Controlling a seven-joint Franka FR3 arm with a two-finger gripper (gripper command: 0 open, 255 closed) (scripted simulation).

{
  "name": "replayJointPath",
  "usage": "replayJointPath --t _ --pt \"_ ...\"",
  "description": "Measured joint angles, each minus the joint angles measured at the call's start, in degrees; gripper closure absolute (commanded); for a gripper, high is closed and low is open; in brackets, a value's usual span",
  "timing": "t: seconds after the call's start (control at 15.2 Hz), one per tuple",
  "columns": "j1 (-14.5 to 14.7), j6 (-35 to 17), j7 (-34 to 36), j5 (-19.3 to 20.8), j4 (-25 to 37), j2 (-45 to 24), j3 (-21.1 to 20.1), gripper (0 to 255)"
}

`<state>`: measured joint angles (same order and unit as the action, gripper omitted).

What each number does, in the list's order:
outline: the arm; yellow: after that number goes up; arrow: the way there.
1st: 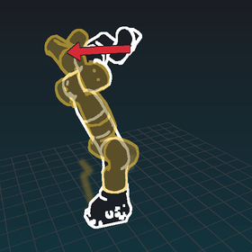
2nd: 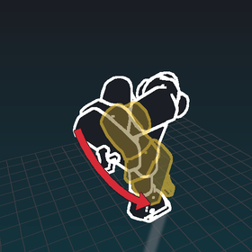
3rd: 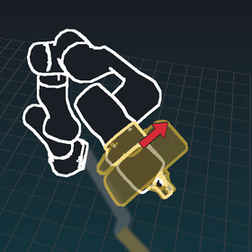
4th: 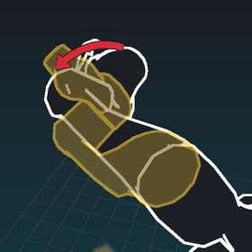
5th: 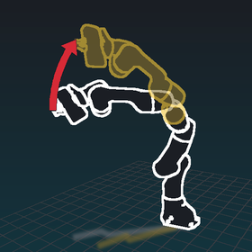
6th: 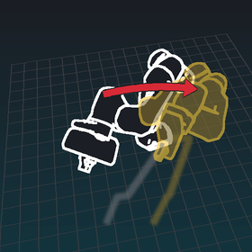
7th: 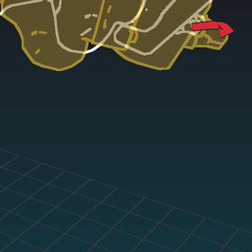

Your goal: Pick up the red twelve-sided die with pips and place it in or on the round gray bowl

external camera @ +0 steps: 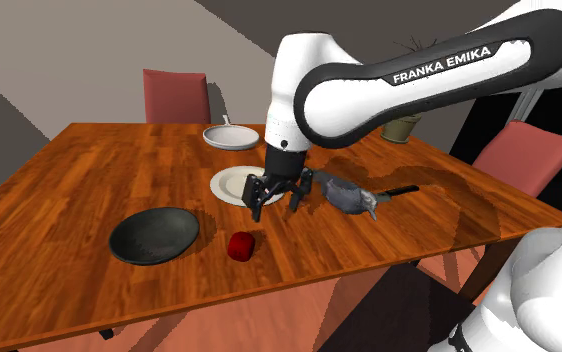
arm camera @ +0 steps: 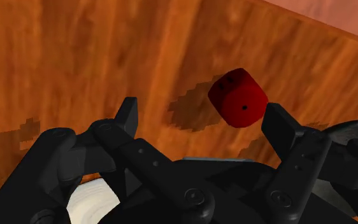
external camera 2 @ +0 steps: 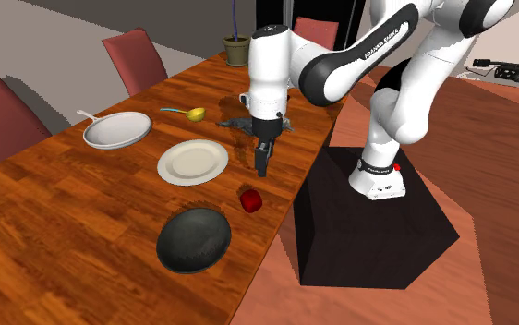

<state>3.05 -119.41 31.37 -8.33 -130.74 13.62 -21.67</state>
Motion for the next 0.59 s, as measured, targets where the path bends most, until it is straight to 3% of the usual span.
replayJointPath --t 0.4,0.59 --pt "0.6 -7.9 7.9 4.5 4.7 -12.1 -3.5 0" --pt "0.7 -10.3 8.8 5.5 4.3 -14.2 -3.6 0"
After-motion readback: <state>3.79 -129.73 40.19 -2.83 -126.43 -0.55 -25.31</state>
